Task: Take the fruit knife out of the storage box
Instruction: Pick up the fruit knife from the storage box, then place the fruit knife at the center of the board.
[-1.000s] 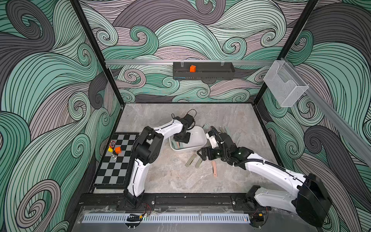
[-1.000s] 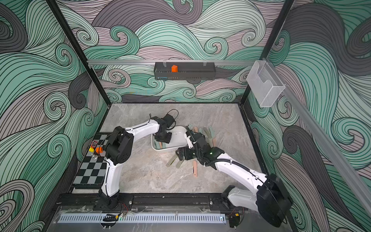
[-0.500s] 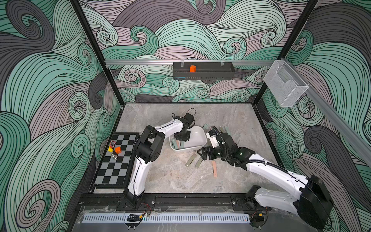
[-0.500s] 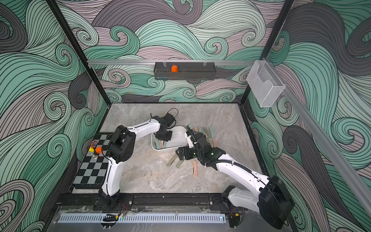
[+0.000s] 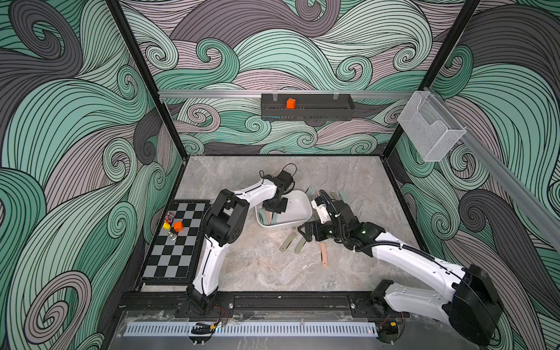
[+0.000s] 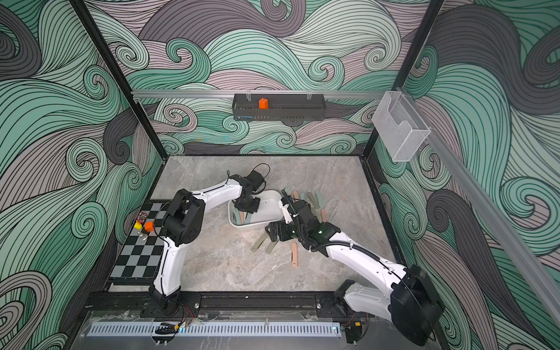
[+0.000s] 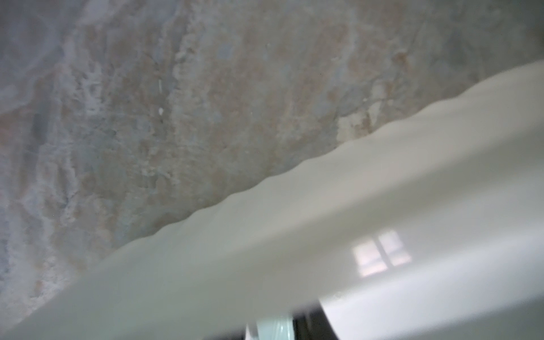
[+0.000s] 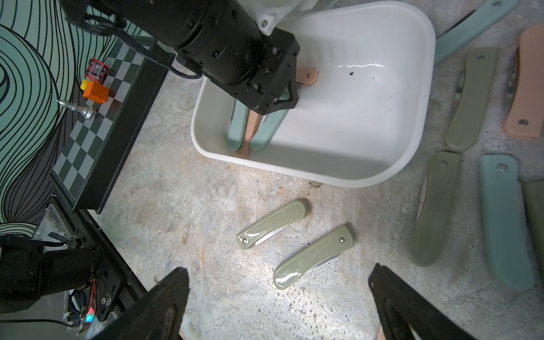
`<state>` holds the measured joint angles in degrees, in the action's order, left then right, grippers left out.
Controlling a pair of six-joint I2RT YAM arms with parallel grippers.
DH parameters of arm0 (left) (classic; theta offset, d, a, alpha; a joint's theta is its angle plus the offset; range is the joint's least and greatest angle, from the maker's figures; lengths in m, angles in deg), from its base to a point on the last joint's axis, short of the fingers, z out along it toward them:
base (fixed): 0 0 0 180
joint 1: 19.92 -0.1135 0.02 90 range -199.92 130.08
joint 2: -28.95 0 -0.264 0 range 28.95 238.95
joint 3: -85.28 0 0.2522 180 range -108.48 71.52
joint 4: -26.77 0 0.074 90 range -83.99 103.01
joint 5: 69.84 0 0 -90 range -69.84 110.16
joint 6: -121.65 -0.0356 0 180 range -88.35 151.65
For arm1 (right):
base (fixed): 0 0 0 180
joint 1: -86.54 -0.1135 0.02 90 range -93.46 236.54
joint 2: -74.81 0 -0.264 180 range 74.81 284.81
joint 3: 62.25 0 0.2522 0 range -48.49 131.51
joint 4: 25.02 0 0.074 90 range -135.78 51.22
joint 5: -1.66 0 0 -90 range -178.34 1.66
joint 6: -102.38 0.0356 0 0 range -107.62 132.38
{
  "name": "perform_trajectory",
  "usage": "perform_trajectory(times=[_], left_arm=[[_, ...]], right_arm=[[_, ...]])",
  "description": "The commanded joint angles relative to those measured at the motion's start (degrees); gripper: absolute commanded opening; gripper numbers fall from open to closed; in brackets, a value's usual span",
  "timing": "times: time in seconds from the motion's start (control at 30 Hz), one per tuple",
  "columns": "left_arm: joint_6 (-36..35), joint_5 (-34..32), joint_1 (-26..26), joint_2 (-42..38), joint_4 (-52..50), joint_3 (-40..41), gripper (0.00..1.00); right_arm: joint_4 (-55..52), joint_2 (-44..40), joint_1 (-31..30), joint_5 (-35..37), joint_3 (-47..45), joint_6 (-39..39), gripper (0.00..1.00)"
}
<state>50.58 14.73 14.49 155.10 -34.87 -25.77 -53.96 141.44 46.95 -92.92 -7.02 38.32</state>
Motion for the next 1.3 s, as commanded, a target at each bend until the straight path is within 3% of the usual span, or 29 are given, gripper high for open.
perform_trajectory(times=[0.0, 0.9, 1.1, 1.27], left_arm=[[-3.4, -2.2, 0.8, 0.0, -6.2, -1.5, 0.13], [-9.2, -5.0, 1.5, -4.4, -20.0, -18.6, 0.13], [-9.7, -3.3, 3.2, -8.2, -22.5, -15.6, 0.13], [-8.1, -0.9, 5.2, -14.1, -21.8, -7.4, 0.14]], right_arm=[[0.5, -0.3, -0.3, 0.3, -0.1, 0.5, 0.98], [0.5, 0.1, -0.3, -0.7, 0.5, 1.3, 0.98], [-0.8, -2.3, -0.3, 0.0, -0.1, 1.2, 0.98], [-2.3, -4.6, -0.3, 0.4, -0.8, 1.3, 0.98]])
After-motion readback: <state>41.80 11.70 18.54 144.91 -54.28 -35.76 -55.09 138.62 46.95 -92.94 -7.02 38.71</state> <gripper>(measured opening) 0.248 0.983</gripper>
